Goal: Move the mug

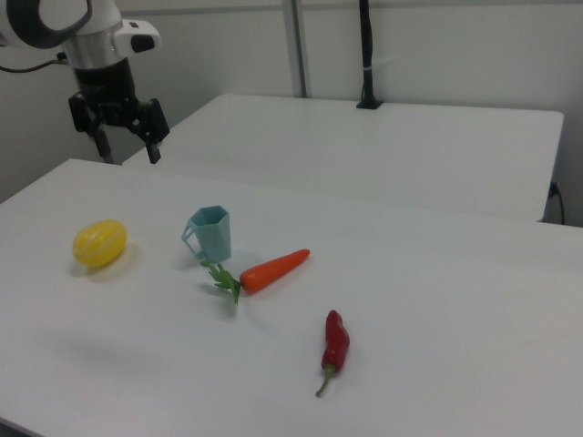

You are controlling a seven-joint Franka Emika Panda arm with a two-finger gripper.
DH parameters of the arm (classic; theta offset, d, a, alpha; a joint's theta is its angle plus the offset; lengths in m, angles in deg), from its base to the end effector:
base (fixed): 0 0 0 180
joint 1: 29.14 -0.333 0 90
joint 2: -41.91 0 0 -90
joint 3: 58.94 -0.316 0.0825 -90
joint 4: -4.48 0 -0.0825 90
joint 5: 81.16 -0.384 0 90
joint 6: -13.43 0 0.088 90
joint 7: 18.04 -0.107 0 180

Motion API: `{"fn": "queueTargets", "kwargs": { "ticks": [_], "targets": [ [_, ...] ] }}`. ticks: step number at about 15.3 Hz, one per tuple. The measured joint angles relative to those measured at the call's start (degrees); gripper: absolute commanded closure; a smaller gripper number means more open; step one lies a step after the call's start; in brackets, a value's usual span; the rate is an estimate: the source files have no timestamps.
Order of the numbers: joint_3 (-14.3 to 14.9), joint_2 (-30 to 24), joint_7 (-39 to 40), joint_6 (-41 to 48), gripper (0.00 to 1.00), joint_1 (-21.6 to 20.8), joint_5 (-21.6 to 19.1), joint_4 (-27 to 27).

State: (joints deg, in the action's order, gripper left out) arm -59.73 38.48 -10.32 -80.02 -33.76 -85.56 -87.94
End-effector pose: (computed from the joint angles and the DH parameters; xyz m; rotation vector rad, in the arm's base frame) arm 0.5388 0.0591 0.6431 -3.0450 -0.3479 -0.1217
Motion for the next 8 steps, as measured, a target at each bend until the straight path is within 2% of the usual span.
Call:
{"fn": "queueTargets", "kwargs": {
  "ticks": [8],
  "targets": [
    [-0.04, 0.07, -1.35, 0.0, 0.0, -0.26, 0.0, -0.05]
  ]
}}
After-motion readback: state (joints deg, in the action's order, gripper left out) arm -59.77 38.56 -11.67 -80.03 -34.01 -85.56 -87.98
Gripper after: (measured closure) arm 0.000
